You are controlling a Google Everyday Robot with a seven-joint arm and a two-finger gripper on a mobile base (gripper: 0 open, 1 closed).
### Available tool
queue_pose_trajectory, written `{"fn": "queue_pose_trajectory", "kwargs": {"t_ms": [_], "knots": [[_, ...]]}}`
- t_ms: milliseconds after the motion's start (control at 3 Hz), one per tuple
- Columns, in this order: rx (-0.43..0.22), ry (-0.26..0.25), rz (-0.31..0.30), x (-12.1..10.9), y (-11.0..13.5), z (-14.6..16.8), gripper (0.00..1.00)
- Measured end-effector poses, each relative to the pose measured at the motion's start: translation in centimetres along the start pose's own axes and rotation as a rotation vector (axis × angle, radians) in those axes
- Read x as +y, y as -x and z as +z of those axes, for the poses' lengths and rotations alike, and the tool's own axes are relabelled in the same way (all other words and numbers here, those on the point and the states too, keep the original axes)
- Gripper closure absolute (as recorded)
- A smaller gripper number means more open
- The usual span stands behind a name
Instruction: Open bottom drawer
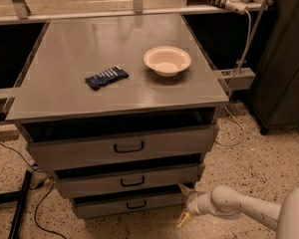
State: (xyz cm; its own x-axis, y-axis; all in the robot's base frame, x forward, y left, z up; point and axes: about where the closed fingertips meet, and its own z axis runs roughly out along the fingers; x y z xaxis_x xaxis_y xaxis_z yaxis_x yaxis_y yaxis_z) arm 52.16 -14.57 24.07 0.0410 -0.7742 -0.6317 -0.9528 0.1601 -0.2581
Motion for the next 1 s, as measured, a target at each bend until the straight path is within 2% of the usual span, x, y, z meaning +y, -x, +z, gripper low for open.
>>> {"fn": "queue_pose_trajectory", "kwargs": {"t_ms": [333,667,1000], "knots": [[-0.007,0.000,-0.040,0.1,0.7,0.2,0.00],[-0.011,0.016,-0.085,0.0,0.9,2.2,0.00],[-0.001,0.038,-0.097,0.1,0.2,4.3,0.00]]}}
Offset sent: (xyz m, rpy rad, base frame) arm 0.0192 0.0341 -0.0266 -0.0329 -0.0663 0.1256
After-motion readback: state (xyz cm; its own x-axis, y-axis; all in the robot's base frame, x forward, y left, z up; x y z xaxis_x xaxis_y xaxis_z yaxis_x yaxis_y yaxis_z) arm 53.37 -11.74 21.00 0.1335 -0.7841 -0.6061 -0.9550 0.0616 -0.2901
